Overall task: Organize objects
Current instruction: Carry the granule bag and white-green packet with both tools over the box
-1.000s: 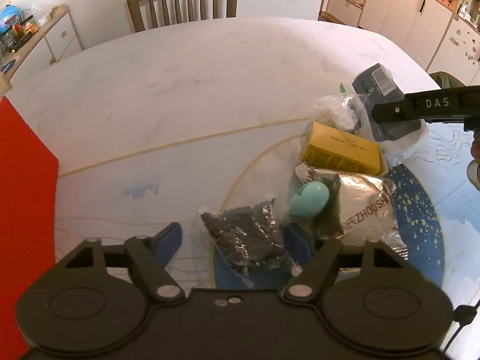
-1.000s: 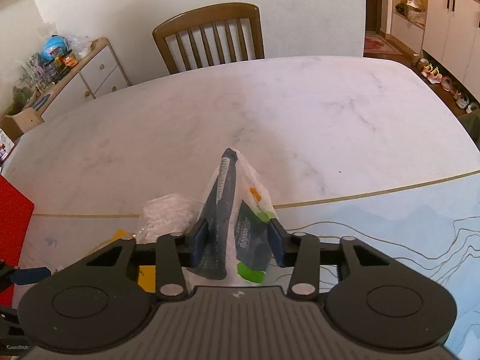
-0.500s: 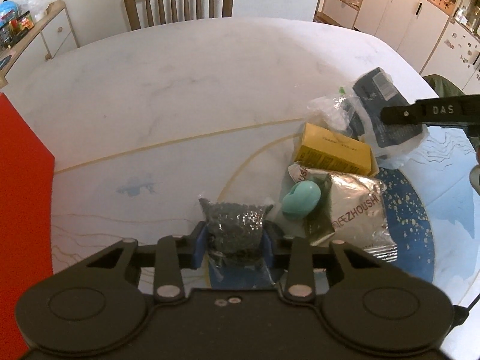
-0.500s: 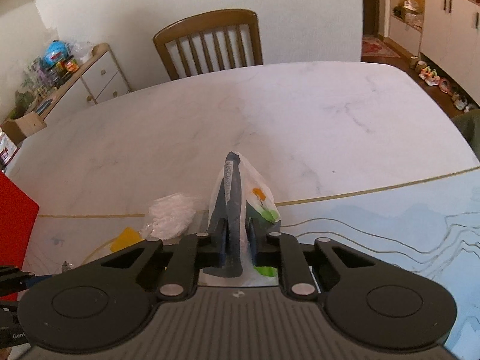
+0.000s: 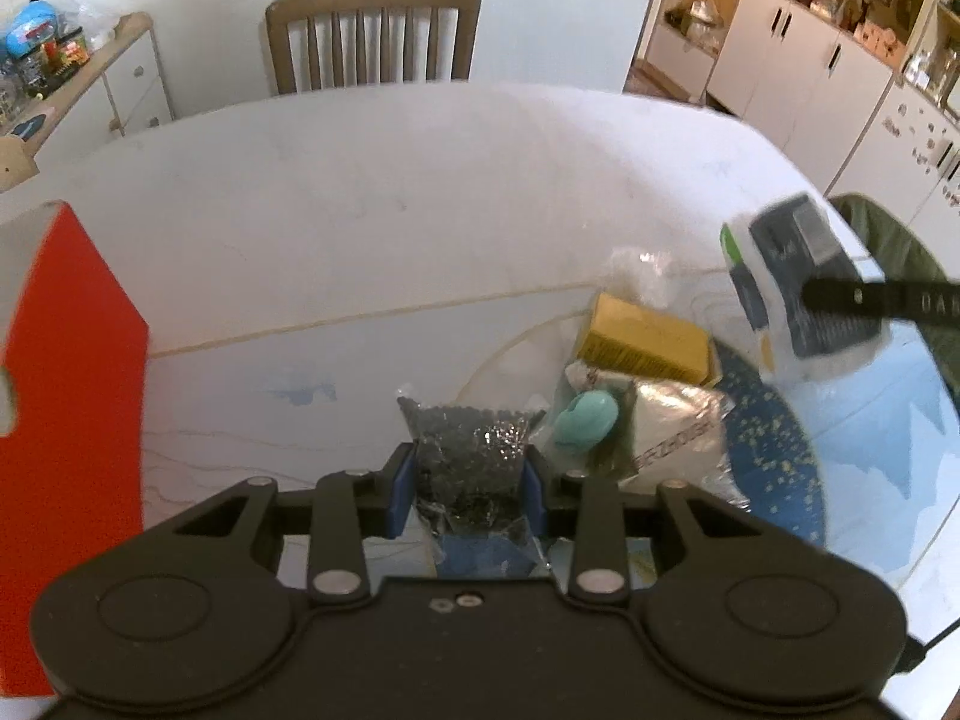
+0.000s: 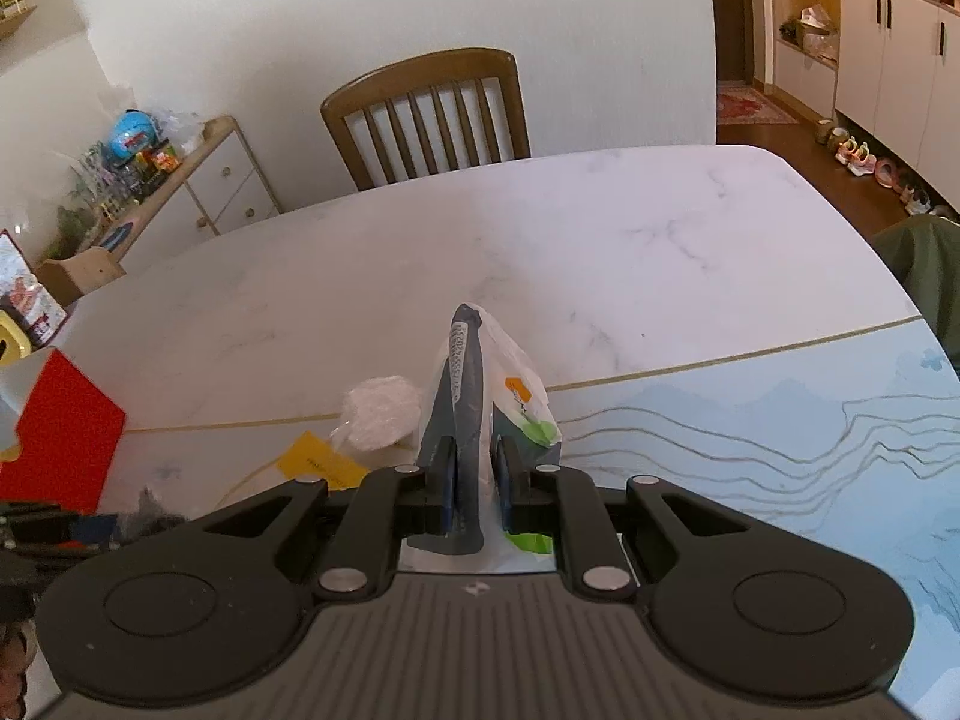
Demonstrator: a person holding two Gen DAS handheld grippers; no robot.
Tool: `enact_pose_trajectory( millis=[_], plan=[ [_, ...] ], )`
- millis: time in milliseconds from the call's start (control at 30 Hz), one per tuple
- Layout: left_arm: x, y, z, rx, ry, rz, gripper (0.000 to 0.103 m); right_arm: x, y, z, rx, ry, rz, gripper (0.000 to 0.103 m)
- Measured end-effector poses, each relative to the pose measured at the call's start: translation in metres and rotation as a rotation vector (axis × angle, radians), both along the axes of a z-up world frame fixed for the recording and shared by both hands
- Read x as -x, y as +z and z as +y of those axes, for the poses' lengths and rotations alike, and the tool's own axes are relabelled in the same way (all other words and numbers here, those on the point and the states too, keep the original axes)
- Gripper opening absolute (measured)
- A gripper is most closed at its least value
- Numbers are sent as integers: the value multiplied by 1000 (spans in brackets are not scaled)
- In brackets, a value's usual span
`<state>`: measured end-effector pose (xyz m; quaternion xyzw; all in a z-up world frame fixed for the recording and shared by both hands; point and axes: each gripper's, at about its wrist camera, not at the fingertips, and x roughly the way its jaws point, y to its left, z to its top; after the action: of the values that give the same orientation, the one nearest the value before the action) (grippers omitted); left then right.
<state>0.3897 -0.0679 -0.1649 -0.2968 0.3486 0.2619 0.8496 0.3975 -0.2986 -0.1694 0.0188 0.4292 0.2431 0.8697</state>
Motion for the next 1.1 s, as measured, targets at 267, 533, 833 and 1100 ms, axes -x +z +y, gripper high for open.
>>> enact_pose_trajectory(
  millis=[267, 533, 833, 1100],
  plan=[
    [21, 25, -1, -10, 64, -67, 34, 29, 29, -4, -15, 12, -19, 13],
    [48, 45, 0, -24, 126, -107, 34, 57, 57, 11, -30, 48, -36, 13],
    [96, 66, 7, -72, 225, -172, 34, 85, 87, 50, -56, 109, -64, 13],
    [142, 73, 19, -98, 290, -203, 34, 106, 106, 89, -71, 148, -86, 13]
  ],
)
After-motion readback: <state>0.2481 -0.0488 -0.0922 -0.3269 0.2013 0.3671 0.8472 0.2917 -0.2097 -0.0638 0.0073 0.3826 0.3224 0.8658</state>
